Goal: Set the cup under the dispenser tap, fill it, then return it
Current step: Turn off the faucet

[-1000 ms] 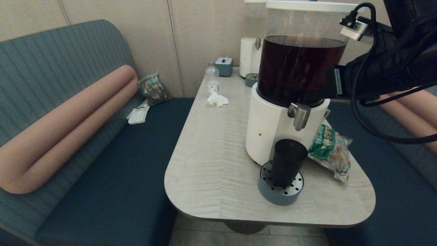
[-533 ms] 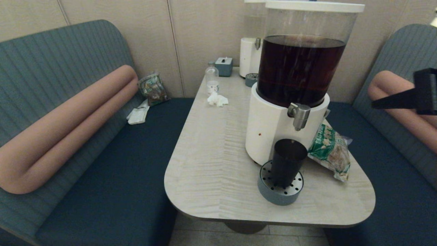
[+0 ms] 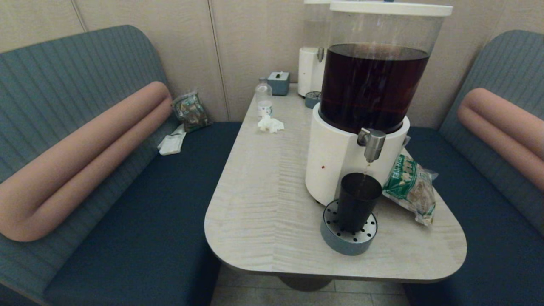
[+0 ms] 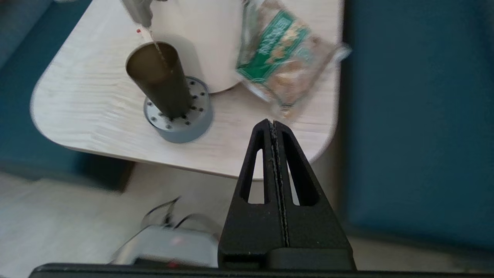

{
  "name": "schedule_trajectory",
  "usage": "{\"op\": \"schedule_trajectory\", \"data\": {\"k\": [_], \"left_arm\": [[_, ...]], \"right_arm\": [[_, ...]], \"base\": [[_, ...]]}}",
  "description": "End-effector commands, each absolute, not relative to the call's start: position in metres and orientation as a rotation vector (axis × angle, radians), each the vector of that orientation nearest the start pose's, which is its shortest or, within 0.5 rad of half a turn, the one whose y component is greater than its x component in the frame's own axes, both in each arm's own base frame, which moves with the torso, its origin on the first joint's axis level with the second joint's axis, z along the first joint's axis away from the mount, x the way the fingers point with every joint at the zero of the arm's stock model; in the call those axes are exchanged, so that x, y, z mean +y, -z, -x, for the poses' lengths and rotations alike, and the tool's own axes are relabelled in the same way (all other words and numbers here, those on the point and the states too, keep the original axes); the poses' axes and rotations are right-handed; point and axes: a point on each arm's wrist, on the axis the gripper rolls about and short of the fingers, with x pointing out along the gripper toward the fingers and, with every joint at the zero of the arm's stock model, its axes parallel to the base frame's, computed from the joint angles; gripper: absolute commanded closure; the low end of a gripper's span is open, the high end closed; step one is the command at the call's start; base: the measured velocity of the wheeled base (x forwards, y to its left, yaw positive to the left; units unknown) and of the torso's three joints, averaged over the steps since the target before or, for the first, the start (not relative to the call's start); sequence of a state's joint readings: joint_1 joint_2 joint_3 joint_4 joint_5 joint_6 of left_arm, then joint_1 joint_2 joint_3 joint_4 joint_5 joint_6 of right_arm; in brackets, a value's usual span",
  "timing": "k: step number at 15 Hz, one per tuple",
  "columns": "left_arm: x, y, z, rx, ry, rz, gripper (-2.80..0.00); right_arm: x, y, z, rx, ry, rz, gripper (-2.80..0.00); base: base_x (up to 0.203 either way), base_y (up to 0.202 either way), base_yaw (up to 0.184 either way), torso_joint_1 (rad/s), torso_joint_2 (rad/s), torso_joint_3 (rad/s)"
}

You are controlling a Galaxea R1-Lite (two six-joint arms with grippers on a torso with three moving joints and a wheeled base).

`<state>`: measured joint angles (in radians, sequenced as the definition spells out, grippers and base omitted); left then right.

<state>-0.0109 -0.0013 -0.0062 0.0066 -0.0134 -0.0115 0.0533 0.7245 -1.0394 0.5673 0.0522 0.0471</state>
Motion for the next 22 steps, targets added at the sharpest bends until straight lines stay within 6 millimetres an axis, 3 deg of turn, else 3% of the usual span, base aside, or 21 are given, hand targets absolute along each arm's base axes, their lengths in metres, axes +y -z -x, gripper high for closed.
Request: {"op": "schedule_trajectory", "data": {"k": [1, 4, 6, 10, 14, 18, 22], "left_arm": [[0.000, -0.077, 0.023, -0.001, 0.025, 0.012, 0.00], [0.000, -0.077, 0.023, -0.001, 0.025, 0.012, 0.00], [0.000, -0.077, 0.023, -0.001, 0.025, 0.012, 0.00], [0.000, -0.077, 0.023, -0.001, 0.025, 0.012, 0.00], [0.000, -0.077, 0.023, -0.001, 0.025, 0.012, 0.00], [0.000, -0.077, 0.023, -0.001, 0.025, 0.012, 0.00], [0.000, -0.077, 0.023, -0.001, 0.025, 0.012, 0.00]], "right_arm": [[0.001, -0.265, 0.050, 0.067, -0.067, -0.006, 0.00], [0.002, -0.221, 0.085, -0.094, -0.040, 0.091, 0.00], [0.002, -0.195, 0.098, -0.173, -0.016, 0.134, 0.00], [-0.002, -0.173, 0.072, -0.350, 0.125, 0.146, 0.00], [-0.002, -0.110, 0.029, -0.283, 0.130, 0.222, 0.00], [0.001, -0.076, 0.023, -0.004, -0.021, 0.128, 0.00], [0.001, -0.074, 0.023, 0.022, -0.038, 0.104, 0.00]], "base": [[0.000, 0.000, 0.000, 0.000, 0.00, 0.000], [0.000, 0.000, 0.000, 0.000, 0.00, 0.000], [0.000, 0.000, 0.000, 0.000, 0.00, 0.000], [0.000, 0.000, 0.000, 0.000, 0.00, 0.000], [0.000, 0.000, 0.000, 0.000, 0.00, 0.000], [0.000, 0.000, 0.000, 0.000, 0.00, 0.000], [0.000, 0.000, 0.000, 0.000, 0.00, 0.000]]}}
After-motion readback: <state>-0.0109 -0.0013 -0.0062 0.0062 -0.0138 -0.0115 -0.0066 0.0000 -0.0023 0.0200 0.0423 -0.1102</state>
